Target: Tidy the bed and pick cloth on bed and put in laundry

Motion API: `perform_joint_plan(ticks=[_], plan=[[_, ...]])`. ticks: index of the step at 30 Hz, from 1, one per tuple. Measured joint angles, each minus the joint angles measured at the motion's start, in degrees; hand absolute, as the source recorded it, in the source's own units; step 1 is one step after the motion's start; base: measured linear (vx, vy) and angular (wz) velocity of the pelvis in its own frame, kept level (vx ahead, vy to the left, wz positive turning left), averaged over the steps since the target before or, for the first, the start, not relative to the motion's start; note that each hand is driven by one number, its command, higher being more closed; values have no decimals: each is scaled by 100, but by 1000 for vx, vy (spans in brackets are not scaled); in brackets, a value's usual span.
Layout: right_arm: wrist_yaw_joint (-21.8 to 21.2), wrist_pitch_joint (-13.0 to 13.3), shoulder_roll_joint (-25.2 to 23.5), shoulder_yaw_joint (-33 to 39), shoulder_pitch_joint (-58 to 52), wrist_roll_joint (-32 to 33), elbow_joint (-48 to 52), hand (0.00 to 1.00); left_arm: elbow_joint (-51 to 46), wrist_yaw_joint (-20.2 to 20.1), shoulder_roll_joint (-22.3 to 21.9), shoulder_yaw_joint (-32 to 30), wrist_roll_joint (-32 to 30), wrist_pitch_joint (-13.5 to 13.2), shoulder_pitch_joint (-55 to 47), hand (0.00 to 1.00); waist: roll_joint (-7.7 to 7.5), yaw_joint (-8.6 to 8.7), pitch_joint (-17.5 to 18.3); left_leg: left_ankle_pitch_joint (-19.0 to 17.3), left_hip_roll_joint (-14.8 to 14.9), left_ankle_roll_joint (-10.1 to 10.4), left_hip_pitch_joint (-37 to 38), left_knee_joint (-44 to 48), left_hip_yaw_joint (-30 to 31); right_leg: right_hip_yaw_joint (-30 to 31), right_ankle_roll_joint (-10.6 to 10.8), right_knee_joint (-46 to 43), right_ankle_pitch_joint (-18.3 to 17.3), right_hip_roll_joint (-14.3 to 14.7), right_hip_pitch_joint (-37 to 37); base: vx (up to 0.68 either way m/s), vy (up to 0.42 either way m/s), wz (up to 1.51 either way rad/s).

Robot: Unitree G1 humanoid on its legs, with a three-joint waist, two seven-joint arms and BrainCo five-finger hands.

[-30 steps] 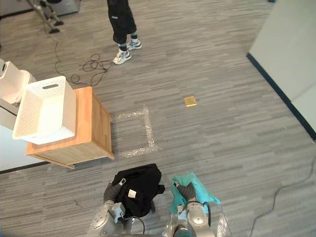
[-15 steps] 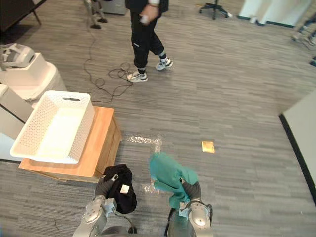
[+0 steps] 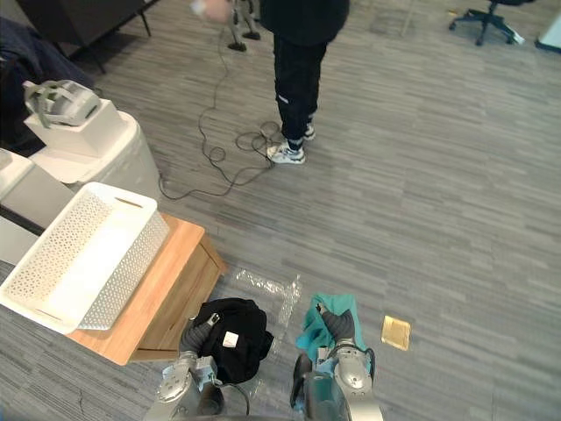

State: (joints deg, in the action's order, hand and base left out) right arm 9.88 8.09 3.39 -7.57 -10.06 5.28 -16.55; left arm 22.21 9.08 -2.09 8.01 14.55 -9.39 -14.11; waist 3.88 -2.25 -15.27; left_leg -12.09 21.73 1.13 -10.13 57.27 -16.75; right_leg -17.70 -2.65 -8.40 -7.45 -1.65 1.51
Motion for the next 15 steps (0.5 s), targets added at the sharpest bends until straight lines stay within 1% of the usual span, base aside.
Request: perform_joint_plan(ticks=[1,2,3,4,5,6,7,8,9,10,11,12,13,14,15], plan=[[-1,0,17,21,50,0,-2,100,-25,0,-9,-36,-1,0,2,100,3,-7,1,-121,-80,38,-160,-168,-194,-72,56,85,-14,-51,128,362,-31,48],[-2,1,30,40,109,0,-4,100,-72,0,-36,-119,-2,0,-3,100,-5,-39,-2,-237,-214,117,-345,-562,-467,-209,112,147,-48,-146,268,428,22,48],[-11,10,59,37,139,0,-2,100,-122,0,-80,-202,-5,-1,-23,100,-54,-63,-24,-260,-335,140,-434,-1096,-855,-376,182,219,-81,-254,395,432,46,51],[-16,28,73,41,141,-1,0,100,-162,0,-91,-225,-7,-4,-42,100,-67,-68,-34,-256,-409,149,-495,-1442,-1132,-479,260,262,-119,-328,491,372,63,61],[-17,26,102,38,120,-1,-2,100,-174,-2,-90,-254,-19,-4,-51,100,-43,-63,-25,-110,-475,68,-488,-2034,-1630,-674,430,273,-214,-423,645,329,97,71],[-16,27,128,40,91,-1,-1,100,-175,-1,-92,-263,-21,-4,-58,100,8,-44,7,153,-500,-41,-480,-2404,-1979,-806,543,270,-283,-451,756,431,155,129],[-8,18,135,64,61,0,-34,100,-190,-4,-125,-315,-40,-1,-31,100,43,31,77,127,-637,-601,-301,-2733,-2722,-1138,788,254,-441,-545,1003,518,193,146],[-10,19,139,75,81,-1,-31,100,-249,-3,-138,-367,-51,-1,-12,100,-70,92,81,79,-815,-679,-258,-2875,-2858,-1324,842,226,-477,-639,1059,430,160,166],[-9,19,112,78,88,-1,-11,100,-352,2,-123,-426,-50,-2,-19,100,-171,110,85,28,-951,-817,-261,-2955,-3057,-1479,866,220,-476,-689,1114,429,136,141],[-11,19,109,77,137,0,17,100,-429,5,-117,-504,-48,-1,-62,100,-197,87,100,-165,-1078,-1123,-218,-3108,-3148,-1641,975,203,-410,-680,1224,436,130,139],[-12,18,88,96,142,0,83,100,-435,3,-86,-544,-48,18,-65,100,-243,87,111,-264,-1296,-1171,-95,-3350,-3050,-1706,989,57,-402,-696,1322,433,131,139],[-18,18,17,104,128,0,155,100,-437,2,-74,-573,-49,26,-70,100,-293,98,119,-268,-1547,-1154,63,-3643,-2883,-1789,992,-334,-397,-837,1342,405,123,125],[-35,18,-20,143,127,0,201,100,-468,0,-43,-587,-50,28,-118,100,-318,92,121,-223,-1746,-1084,269,-3920,-2710,-1816,1034,-990,-349,-1041,1278,392,100,135],[-60,31,-66,163,115,-7,230,100,-506,-35,-6,-577,-62,31,-213,100,-329,155,122,-164,-1964,-994,603,-4240,-2372,-1817,783,-2153,-108,-1372,1083,487,66,136],[-69,34,-68,162,98,-56,248,100,-521,-44,23,-502,-70,40,-245,100,-334,235,133,-147,-2057,-966,791,-4401,-2085,-1690,441,-3121,-166,-1617,829,423,3,143]])
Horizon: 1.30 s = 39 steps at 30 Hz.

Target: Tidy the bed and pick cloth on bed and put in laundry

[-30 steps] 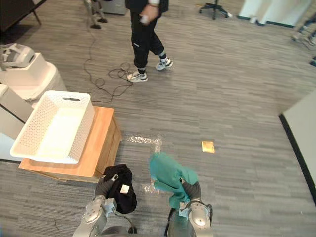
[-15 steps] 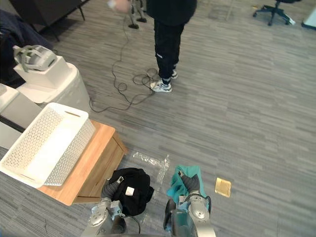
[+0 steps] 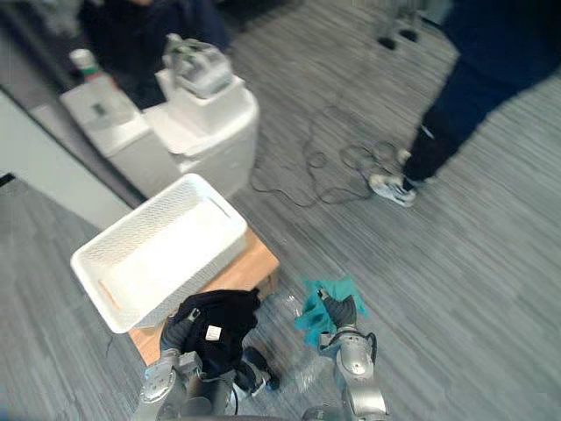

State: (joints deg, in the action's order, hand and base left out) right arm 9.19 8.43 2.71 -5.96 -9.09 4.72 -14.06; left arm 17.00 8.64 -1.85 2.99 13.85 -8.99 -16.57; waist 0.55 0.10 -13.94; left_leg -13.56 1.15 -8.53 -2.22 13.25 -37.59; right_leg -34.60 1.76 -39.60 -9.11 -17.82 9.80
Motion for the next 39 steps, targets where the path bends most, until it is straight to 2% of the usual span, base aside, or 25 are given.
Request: perform_joint_plan(ticks=[1,2,4,6,7,8,9,10,11,14,18,20,22,25,29,31,35,39], plan=[[0,-1,-49,-8,-24,-62,79,100,-3,0,72,65,-6,5,-11,100,-1,57,40,10,-22,26,95,-89,220,331,-104,-769,-219,-72,-434,422,-76,137],[-5,0,-110,-59,-27,-111,288,100,-7,2,164,118,-6,7,-12,100,18,82,61,36,-7,69,174,-154,486,815,-51,-1236,-406,9,-1005,401,-111,124],[-5,8,-220,-95,-96,-164,575,100,-12,0,269,188,-7,10,-36,100,12,162,64,87,-6,152,333,-269,897,1285,15,-1068,-638,146,-1571,411,-150,123],[18,11,-225,-80,-145,-177,786,100,-10,-3,287,238,-7,10,-74,100,-3,278,78,105,20,182,433,-279,1412,1886,1,-110,-757,416,-1981,325,-214,136],[37,14,-226,-43,-224,-208,925,100,-6,-6,306,286,-7,8,-69,100,-10,311,88,111,52,193,426,-250,1602,2292,34,467,-739,617,-2091,278,-325,142],[85,16,-230,35,-317,-298,1140,100,10,-26,347,347,-7,4,-64,100,-41,358,102,135,87,325,414,-211,1752,2891,175,1368,-567,864,-2134,271,-334,140],[126,17,-255,114,-460,-349,1348,100,-1,-90,436,387,-7,-1,-58,100,-152,378,159,91,37,611,439,-197,1783,3202,146,2118,141,905,-2120,268,-337,129],[183,30,-244,188,-559,-377,1485,100,103,-127,440,382,-8,1,-54,100,-98,379,157,-20,103,827,533,-208,1824,3214,370,2199,174,937,-2010,245,-236,72],[260,27,-159,264,-570,-380,1549,100,130,-128,344,373,-8,14,-126,100,3,318,222,84,311,993,580,-235,1786,3097,246,2329,258,1074,-1876,279,-274,30],[465,42,-169,537,-756,-427,2496,100,120,-181,134,357,-9,9,-355,100,102,278,291,216,558,1197,983,-456,1359,3061,222,2593,270,1315,-1461,239,-229,-9],[686,134,-149,894,-638,-694,3568,100,102,-259,-26,379,11,7,-396,100,98,275,381,228,586,1213,1132,-503,1271,3070,157,3039,343,1377,-1139,99,-35,-10],[792,253,-129,977,-307,-850,3804,100,105,-324,17,363,69,6,-398,100,6,251,427,226,572,1217,1066,-344,1315,3047,189,3332,452,1337,-986,35,34,7],[903,259,9,955,78,-857,3801,100,124,-330,77,365,214,6,-347,100,-135,217,494,221,580,1223,762,133,1338,2945,224,3499,515,1223,-941,-6,0,22],[932,263,370,723,748,-902,3799,100,154,-327,107,364,429,4,-298,100,-117,202,523,221,569,1222,660,346,1472,2870,249,3571,536,1157,-858,-21,2,16],[841,303,632,489,1348,-808,3756,100,286,-332,87,392,525,15,-291,100,37,223,625,230,535,1226,931,-484,1713,2473,240,3681,570,1254,-718,-25,-8,47],[706,304,735,327,1609,-656,3655,100,287,-340,85,416,525,69,-309,100,55,191,642,261,534,1228,1025,-732,1762,2425,241,3721,679,1300,-703,-47,23,20],[481,314,751,-116,2484,-502,3032,100,300,-341,141,368,525,134,-389,100,-39,172,697,328,414,1169,1040,-847,1758,2437,299,4103,1000,1243,-576,-92,55,0],[432,283,753,-188,2872,-385,2487,100,525,-331,245,256,570,133,-380,100,-146,21,761,464,263,1082,1016,-989,1847,2352,338,4201,1054,1118,-546,-95,23,13]])
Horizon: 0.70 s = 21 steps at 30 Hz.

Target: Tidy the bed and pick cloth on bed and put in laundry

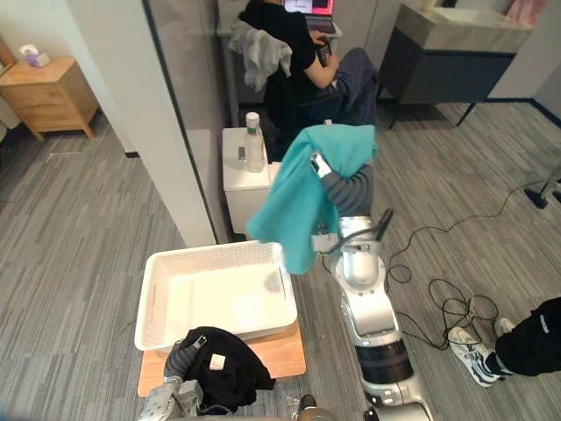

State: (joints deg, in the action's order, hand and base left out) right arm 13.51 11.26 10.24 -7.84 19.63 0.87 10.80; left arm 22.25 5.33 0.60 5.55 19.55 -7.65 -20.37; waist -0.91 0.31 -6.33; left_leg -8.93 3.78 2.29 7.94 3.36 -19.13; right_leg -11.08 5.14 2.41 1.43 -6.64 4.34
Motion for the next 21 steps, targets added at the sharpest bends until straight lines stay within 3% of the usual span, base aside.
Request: perform_joint_plan(ticks=[6,12,18,21], plan=[[2,-39,-13,-101,78,70,-329,100,34,4,24,-171,129,0,-72,100,-93,-13,-7,358,-167,-41,-74,-494,250,-268,12,89,15,-100,-52,-90,-17,27],[-76,-138,-300,-488,101,71,-1250,100,-87,3,-7,-426,238,-2,-98,100,-181,-151,-46,544,-203,-40,-117,-720,443,-485,16,114,31,-120,-92,-15,-18,17],[-106,-249,-543,-667,482,18,-2251,100,-601,2,23,-646,445,-69,-1,100,-139,-304,-271,582,-260,-53,-489,-591,718,-723,29,141,44,-194,-259,3,-11,23],[-93,-289,-566,-618,549,1,-2639,100,-647,3,34,-682,473,-164,136,100,-44,-400,-455,582,-277,-53,-771,-472,851,-861,25,142,50,-224,-413,-7,-12,28]])
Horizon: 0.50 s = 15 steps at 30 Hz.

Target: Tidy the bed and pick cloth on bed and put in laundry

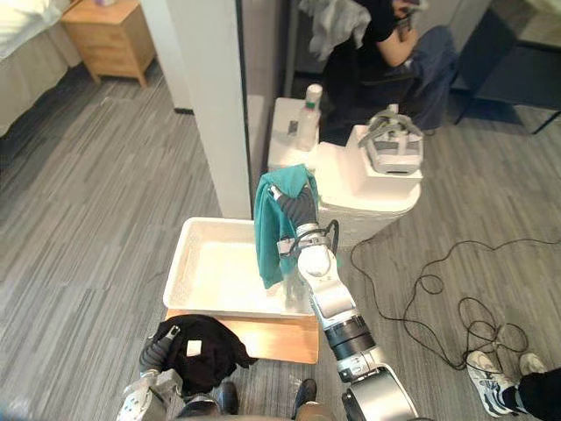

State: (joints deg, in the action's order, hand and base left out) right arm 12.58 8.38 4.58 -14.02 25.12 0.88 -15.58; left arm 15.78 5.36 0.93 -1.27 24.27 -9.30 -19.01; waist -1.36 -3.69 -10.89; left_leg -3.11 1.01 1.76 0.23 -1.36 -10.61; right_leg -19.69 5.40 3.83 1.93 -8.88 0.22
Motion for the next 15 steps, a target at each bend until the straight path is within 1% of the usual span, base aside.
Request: perform_joint_plan(ticks=[1,2,3,5,8,12,15], plan=[[12,-26,-6,7,-4,0,-249,0,-7,0,-12,0,2,-5,23,100,47,-21,-44,0,-4,0,-76,21,36,-33,0,0,0,-7,-44,-6,-11,19],[20,-45,-10,9,-3,-6,-366,0,-25,1,-15,-2,7,-6,23,100,64,-48,-54,0,-6,0,-118,33,36,-37,0,0,0,-10,-75,13,-5,15],[55,-73,-22,51,-6,-54,-672,0,-136,1,-21,-2,25,-14,26,100,119,-80,-145,1,-6,1,-158,42,49,-70,0,0,0,-13,-95,14,-6,9],[64,-156,-23,119,-38,-217,-970,0,-279,1,-22,-8,180,-25,40,100,176,-74,-218,1,-6,2,-208,47,109,-155,0,4,0,-17,-101,9,-11,18],[58,-292,-66,225,-138,-360,-1305,0,-389,0,-22,-58,223,-113,104,100,184,-72,-230,29,-7,47,-253,49,155,-193,0,11,0,-21,-103,27,-5,14],[36,-306,-64,232,-368,-473,-1307,0,-524,0,-35,-150,227,-117,163,100,186,-76,-231,42,-2,69,-230,56,156,-244,-1,13,-1,-23,-36,28,-2,11],[-9,-313,-53,232,-618,-580,-1310,0,-659,62,-40,-435,348,-128,313,100,190,-81,-232,43,0,69,-178,83,167,-303,-3,12,-3,-26,75,11,7,13]])
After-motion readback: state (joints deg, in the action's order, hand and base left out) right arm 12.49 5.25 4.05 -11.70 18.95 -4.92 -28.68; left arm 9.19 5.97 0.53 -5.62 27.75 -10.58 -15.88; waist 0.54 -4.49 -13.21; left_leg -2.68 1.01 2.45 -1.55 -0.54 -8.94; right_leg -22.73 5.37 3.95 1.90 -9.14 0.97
